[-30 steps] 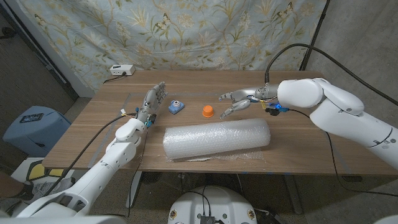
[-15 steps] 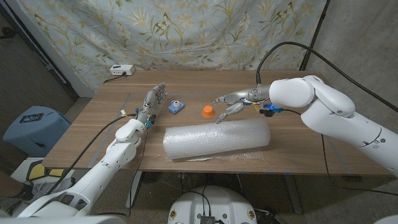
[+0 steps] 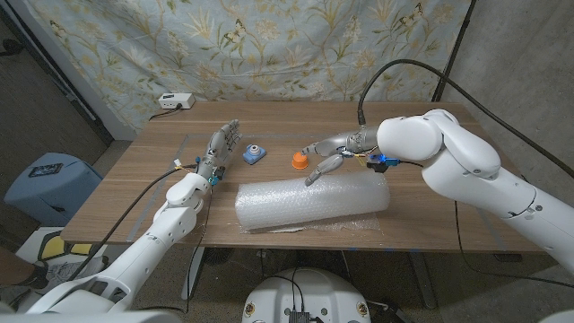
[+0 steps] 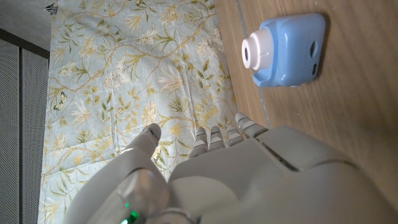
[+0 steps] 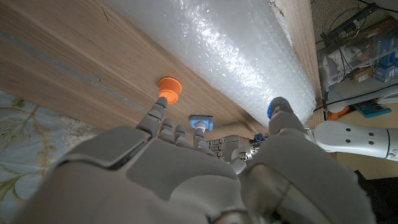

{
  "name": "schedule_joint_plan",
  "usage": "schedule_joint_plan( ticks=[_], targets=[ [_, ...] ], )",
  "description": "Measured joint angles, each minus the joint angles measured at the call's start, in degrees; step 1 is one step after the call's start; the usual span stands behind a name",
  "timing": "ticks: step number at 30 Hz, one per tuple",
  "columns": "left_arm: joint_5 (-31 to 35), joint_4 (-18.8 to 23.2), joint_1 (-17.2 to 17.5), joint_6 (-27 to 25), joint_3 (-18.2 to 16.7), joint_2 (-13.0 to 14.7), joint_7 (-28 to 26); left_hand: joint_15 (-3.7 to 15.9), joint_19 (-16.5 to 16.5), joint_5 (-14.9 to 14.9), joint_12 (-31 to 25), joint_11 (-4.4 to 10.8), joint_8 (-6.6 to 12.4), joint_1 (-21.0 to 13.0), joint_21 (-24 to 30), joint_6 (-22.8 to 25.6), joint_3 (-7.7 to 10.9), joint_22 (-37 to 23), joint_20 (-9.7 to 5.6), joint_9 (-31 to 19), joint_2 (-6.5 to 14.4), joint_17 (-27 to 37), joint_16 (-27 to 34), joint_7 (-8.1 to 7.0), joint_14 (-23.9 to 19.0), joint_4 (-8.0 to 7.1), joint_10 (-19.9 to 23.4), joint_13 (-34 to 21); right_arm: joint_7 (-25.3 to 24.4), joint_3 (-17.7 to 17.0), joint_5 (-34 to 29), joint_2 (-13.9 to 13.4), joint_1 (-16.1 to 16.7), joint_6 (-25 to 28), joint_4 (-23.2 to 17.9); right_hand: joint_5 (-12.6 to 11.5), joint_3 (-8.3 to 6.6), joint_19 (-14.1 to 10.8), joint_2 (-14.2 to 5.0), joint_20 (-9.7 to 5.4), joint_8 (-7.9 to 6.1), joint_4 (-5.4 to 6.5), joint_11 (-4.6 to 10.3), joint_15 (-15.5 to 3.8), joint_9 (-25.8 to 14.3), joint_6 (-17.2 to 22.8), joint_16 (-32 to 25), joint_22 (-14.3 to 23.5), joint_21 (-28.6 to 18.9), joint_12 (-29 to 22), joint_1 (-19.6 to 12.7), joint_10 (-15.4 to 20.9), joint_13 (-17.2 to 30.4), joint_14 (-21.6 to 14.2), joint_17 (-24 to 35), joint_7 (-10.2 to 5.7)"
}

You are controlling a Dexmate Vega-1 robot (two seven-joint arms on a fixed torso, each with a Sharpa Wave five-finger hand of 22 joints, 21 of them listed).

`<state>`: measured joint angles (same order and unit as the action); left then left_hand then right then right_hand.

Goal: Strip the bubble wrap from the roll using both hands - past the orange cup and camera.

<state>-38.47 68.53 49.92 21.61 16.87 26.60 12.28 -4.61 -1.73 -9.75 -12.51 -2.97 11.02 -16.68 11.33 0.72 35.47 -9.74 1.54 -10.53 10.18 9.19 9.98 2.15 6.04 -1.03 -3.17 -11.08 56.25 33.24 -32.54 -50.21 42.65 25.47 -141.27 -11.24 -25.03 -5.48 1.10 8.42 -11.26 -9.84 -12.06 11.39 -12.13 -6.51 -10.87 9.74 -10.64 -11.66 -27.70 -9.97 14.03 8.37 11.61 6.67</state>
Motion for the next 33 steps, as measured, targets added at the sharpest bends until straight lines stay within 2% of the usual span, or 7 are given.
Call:
schedule_joint_plan(
  ticks=[4, 33],
  targets=[
    [-0.04, -0.18, 0.03, 0.23, -0.05, -0.05, 0.18, 0.0, 0.0, 0.0, 0.0, 0.0, 0.0, 0.0, 0.0, 0.0, 0.0, 0.0, 0.0, 0.0, 0.0, 0.0, 0.0, 0.0, 0.0, 0.0, 0.0, 0.0, 1.45, 0.52, -2.27, 0.89, -0.03, -0.27, -0.07, 0.0, -0.44, 0.0, 0.09, 0.0, 0.0, -0.03, 0.0, 0.12, 0.0, -0.18, 0.0, 0.0, 0.0, 0.0, -0.53, 0.0, 0.03, 0.12, 0.0, 0.18],
    [0.31, -0.93, -0.74, 0.98, -0.01, -0.15, 1.07, 0.01, 0.0, 0.0, 0.0, 0.22, 0.0, 0.0, 0.0, -0.01, -0.17, 0.0, 0.0, 0.0, 0.0, 0.0, 0.0, 0.0, 0.01, 0.16, 0.22, 0.02, 8.92, 2.54, -17.72, 8.1, 2.53, -6.27, 1.31, 0.0, -0.43, 0.45, 0.31, 0.43, 0.0, -0.03, 0.01, 0.71, 0.01, -1.29, 0.0, 0.0, 0.0, 0.01, -1.8, 0.01, 0.49, 0.73, -0.01, 0.28]
  ],
)
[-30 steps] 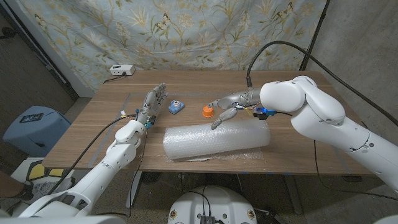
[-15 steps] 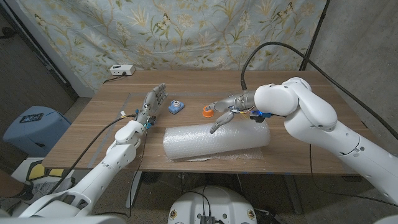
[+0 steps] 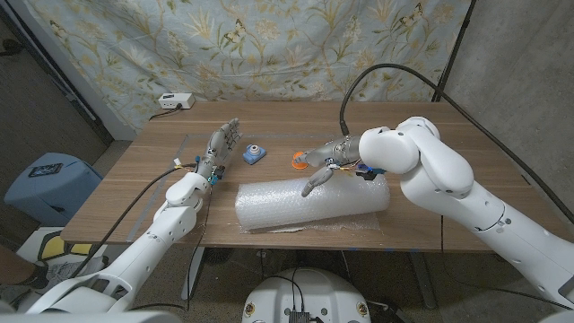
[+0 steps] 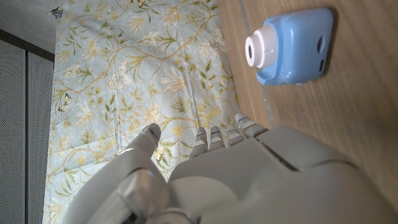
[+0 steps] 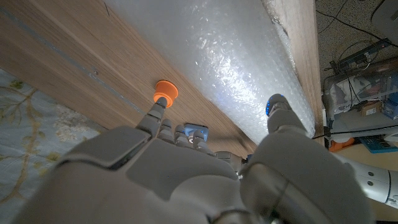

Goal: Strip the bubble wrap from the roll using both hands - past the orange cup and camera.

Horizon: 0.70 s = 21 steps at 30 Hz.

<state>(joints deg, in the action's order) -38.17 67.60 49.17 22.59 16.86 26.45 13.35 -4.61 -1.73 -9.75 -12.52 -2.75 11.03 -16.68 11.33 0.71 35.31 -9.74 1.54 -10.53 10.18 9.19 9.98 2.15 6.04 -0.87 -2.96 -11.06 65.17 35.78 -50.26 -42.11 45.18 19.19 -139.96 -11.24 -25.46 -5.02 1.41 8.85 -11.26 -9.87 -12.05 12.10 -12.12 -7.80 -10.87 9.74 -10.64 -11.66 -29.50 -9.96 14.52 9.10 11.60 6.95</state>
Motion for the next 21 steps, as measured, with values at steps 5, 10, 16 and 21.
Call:
schedule_joint_plan(
  ticks=[5, 10, 16, 21],
  targets=[
    [0.18, 0.58, 0.06, -0.13, 0.02, 0.11, -0.34, 0.0, 0.0, 0.0, 0.0, 0.0, 0.0, 0.0, 0.0, 0.0, 0.0, 0.0, 0.0, 0.0, 0.0, 0.0, 0.0, 0.0, 0.0, 0.0, 0.0, 0.0, 1.29, 0.04, -2.54, 1.9, 1.01, -1.16, 0.33, 0.0, 0.0, 0.17, 0.22, 0.17, 0.0, 0.0, 0.0, 0.0, 0.0, -0.22, 0.0, 0.0, 0.0, 0.0, -0.22, 0.0, 0.0, 0.0, 0.0, -0.2],
    [0.27, 1.21, 0.48, -0.27, 0.05, 0.28, -0.72, 0.0, 0.0, 0.0, 0.0, 0.0, 0.0, 0.0, 0.0, 0.0, 0.0, 0.0, 0.0, 0.0, 0.0, 0.0, 0.0, 0.0, 0.0, 0.0, 0.0, 0.0, 2.12, -0.16, -4.59, 2.97, 2.05, -2.09, 0.37, 0.0, 0.0, 0.17, 0.22, 0.16, 0.0, 0.0, 0.0, 0.0, 0.0, -0.22, 0.0, 0.0, 0.0, 0.0, -0.22, 0.0, 0.0, 0.0, -0.01, -0.2],
    [0.42, 2.32, 1.13, -0.42, 0.08, 0.52, -1.29, 0.0, 0.0, 0.0, 0.0, -0.01, 0.0, 0.0, 0.0, 0.0, 0.0, 0.0, 0.0, 0.0, 0.0, 0.0, 0.0, 0.0, 0.0, 0.0, -0.01, 0.01, 2.5, -0.59, -7.22, 4.19, 3.68, -3.29, 0.28, 0.0, -0.24, 0.16, 0.22, 0.16, 0.0, 0.24, 0.0, 0.0, 0.0, -0.22, 0.0, 0.0, 0.0, -0.22, -0.22, 0.0, 0.0, 0.0, -0.01, -0.2],
    [0.57, 3.25, 1.66, -0.55, 0.11, 0.74, -1.77, 0.0, 0.0, 0.0, 0.0, -0.01, 0.0, 0.0, 0.0, 0.0, 0.0, 0.0, 0.0, 0.0, 0.0, 0.0, 0.0, 0.0, 0.0, 0.0, -0.01, 0.01, 2.49, -0.59, -9.34, 4.19, 3.68, -3.99, 0.28, 0.0, -0.24, 0.16, -0.03, 0.16, 0.0, 0.24, 0.0, 0.0, 0.0, -0.21, 0.0, 0.0, 0.0, -0.22, -0.48, 0.0, 0.0, 0.0, -0.01, -0.2]
  ],
)
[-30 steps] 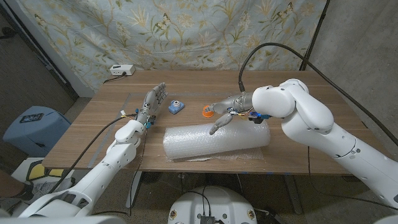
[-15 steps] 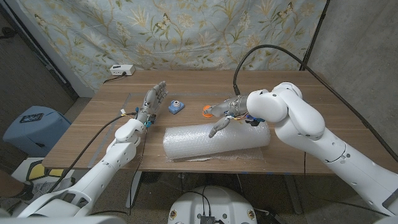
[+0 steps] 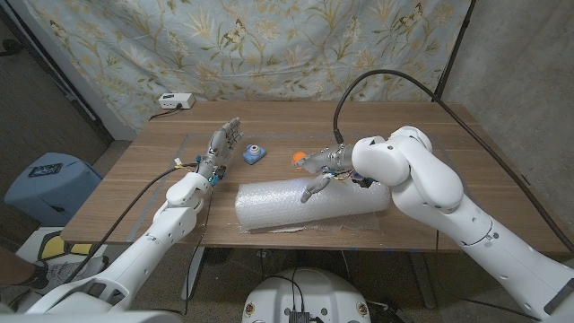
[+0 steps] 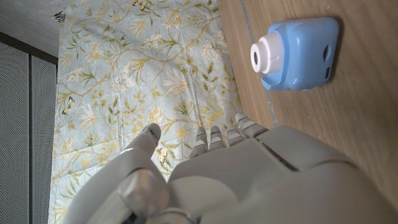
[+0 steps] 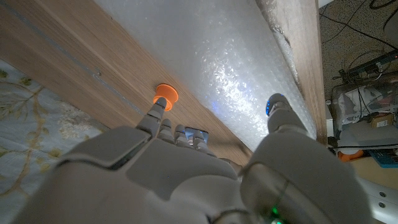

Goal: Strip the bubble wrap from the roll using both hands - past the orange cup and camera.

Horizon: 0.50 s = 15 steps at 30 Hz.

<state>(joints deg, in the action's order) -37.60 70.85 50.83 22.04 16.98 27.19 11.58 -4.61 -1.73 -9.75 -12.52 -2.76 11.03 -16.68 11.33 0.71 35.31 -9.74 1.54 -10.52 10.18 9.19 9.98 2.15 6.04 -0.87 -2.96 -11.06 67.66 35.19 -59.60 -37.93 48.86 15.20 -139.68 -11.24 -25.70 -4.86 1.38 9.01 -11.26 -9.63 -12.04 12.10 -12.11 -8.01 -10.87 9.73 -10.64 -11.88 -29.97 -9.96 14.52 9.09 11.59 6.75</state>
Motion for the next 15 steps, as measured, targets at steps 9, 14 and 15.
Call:
schedule_joint_plan(
  ticks=[9, 14, 15],
  targets=[
    [0.13, 1.64, 1.07, -0.03, 0.0, 0.31, -0.99, 0.0, 0.0, 0.0, 0.0, 0.0, 0.0, -0.29, 0.0, 0.0, 0.0, 0.0, 0.0, 0.0, 0.29, 0.0, 0.0, 0.0, 0.0, 0.0, 0.0, 0.0, -0.25, -1.51, -2.48, 3.11, 2.99, -1.41, 1.3, 0.0, 0.0, 0.0, 0.25, 0.0, 0.0, 0.0, 0.0, -0.2, 0.0, -0.4, 0.0, 0.0, 0.0, 0.0, -0.21, 0.0, 0.0, 0.2, 0.0, 0.22],
    [0.14, 2.27, 1.58, -0.02, -0.07, 0.39, -1.62, 0.0, 0.0, 0.0, 0.0, 0.0, 0.0, -0.29, 0.0, 0.0, 0.0, 0.0, 0.0, 0.0, 0.29, 0.0, 0.0, 0.0, 0.0, 0.0, 0.0, 0.01, 0.43, -2.12, -2.5, 3.9, 3.24, -1.82, 2.18, 0.0, 0.0, -0.01, 0.25, -0.01, 0.0, 0.0, 0.0, 0.09, 0.0, -0.84, 0.0, 0.0, 0.0, 0.0, -0.21, 0.0, 0.28, 0.51, 0.0, 0.22],
    [0.14, 2.45, 1.74, -0.03, -0.12, 0.4, -1.84, 0.0, 0.0, 0.0, 0.0, 0.0, 0.0, -0.29, 0.0, 0.0, 0.0, 0.0, 0.0, 0.0, 0.29, 0.0, 0.0, 0.0, 0.0, 0.0, 0.0, 0.01, 0.81, -2.22, -2.45, 4.13, 3.24, -1.98, 2.45, 0.0, 0.0, -0.01, 0.25, -0.01, 0.0, 0.0, 0.0, 0.09, 0.0, -1.06, 0.0, 0.0, 0.0, 0.0, -0.21, 0.0, 0.28, 0.51, 0.0, 0.01]
  ],
)
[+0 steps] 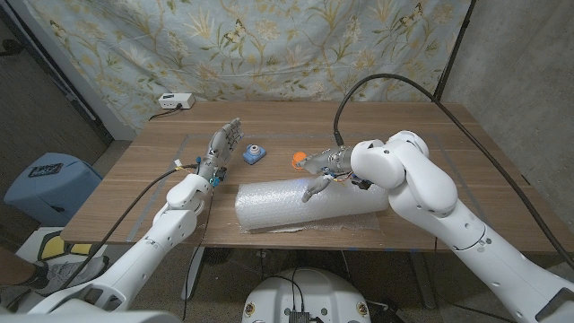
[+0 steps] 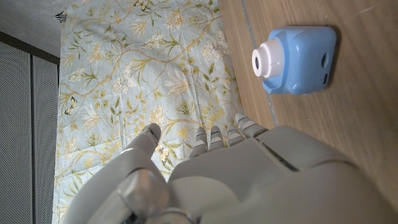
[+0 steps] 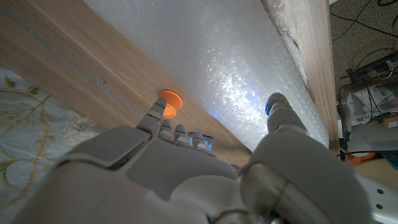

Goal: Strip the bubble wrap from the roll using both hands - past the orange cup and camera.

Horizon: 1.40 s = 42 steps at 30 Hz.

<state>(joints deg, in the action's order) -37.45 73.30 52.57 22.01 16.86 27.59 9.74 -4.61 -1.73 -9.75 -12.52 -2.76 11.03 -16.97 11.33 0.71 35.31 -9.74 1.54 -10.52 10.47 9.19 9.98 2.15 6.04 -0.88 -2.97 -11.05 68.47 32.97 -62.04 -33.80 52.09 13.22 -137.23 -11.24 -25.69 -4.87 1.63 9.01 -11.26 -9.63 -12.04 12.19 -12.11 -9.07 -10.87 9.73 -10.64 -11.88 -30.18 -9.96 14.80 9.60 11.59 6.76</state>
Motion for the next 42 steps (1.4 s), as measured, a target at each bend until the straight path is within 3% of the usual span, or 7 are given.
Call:
schedule_joint_plan(
  ticks=[19, 42],
  targets=[
    [-0.05, 1.09, 1.19, -0.01, -0.12, -0.03, -1.4, 0.21, 0.0, 0.0, 0.0, 0.21, 0.0, -0.22, 0.0, 0.21, 0.0, 0.0, 0.0, 0.0, -0.23, 0.0, 0.0, 0.21, -0.21, 0.0, 0.21, 0.0, 4.63, 0.55, 1.24, 0.92, -1.38, -1.67, 1.52, 0.23, 0.0, 0.63, -0.15, 0.62, 0.0, 0.0, 0.0, 0.0, 0.0, -0.38, 0.0, 0.0, 0.0, 0.0, -0.75, 0.0, 0.0, 0.0, 0.0, 0.19],
    [0.21, 3.84, 3.15, -0.48, 0.14, 0.06, -3.39, -0.1, -0.31, 0.0, 0.0, 0.11, 0.0, -0.22, 0.0, 0.52, 0.0, 0.0, 0.32, 0.0, -0.23, 0.0, 0.0, -0.11, -0.53, 0.0, 0.72, 0.0, 3.92, 1.65, 2.79, 0.61, -3.12, -5.17, 4.52, 0.23, 0.0, 0.62, 0.03, 0.61, 0.0, 0.0, 0.0, -0.01, 0.01, -0.37, 0.0, 0.0, 0.0, 0.0, -1.98, 0.0, 0.25, -0.01, 0.0, 0.19]
  ],
)
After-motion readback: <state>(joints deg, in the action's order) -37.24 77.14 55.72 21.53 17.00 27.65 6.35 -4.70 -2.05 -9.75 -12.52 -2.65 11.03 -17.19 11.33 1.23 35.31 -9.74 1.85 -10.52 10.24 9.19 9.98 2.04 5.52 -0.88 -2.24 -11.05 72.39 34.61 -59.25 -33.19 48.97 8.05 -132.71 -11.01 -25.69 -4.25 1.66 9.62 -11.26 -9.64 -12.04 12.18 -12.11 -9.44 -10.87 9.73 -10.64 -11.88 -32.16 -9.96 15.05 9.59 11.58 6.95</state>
